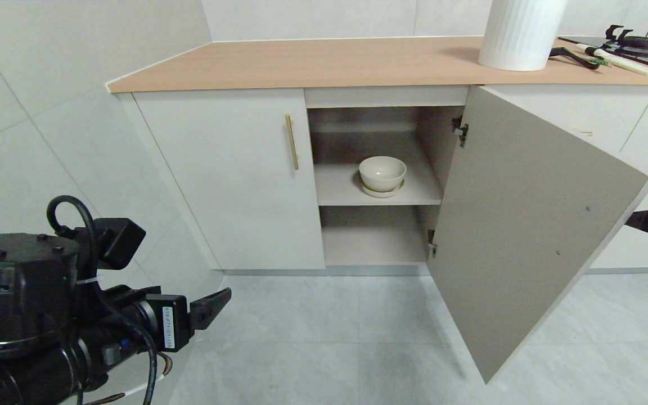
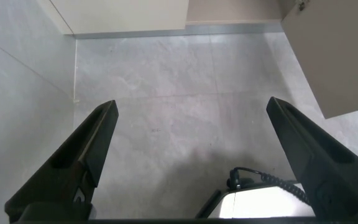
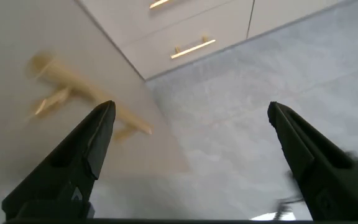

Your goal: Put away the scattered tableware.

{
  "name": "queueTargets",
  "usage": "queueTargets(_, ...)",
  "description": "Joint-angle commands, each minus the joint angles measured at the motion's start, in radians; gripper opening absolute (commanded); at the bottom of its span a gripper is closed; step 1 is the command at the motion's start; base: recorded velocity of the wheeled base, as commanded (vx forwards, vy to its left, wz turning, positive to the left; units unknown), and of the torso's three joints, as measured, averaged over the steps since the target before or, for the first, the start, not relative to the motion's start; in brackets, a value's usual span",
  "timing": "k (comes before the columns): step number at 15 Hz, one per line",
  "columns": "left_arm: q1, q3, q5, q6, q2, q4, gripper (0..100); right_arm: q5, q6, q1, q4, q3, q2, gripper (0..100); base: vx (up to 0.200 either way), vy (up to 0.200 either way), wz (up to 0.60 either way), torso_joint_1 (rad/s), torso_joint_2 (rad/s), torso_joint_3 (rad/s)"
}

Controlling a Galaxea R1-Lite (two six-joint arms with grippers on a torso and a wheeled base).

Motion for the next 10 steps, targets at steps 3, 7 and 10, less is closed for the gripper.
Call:
queueTargets(3,0.0,0.002,0.0,0.0,0.0,0.0,100,0.003,0.047,0.021,-0.03,0.003,0.094,100,0.0,0.0,0.0,0.0,0.0,0.0)
queueTargets(7,0.0,0.002,0.0,0.0,-0.002,0.0,100,0.007,0.11,0.109,-0.03,0.01,0.094,100,0.0,0.0,0.0,0.0,0.0,0.0)
queueTargets(10,0.0,-0.003,0.0,-0.002,-0.018,0.0,100,0.017,0.116,0.245,-0.04,-0.017,0.147,100,0.0,0.0,0.0,0.0,0.0,0.0)
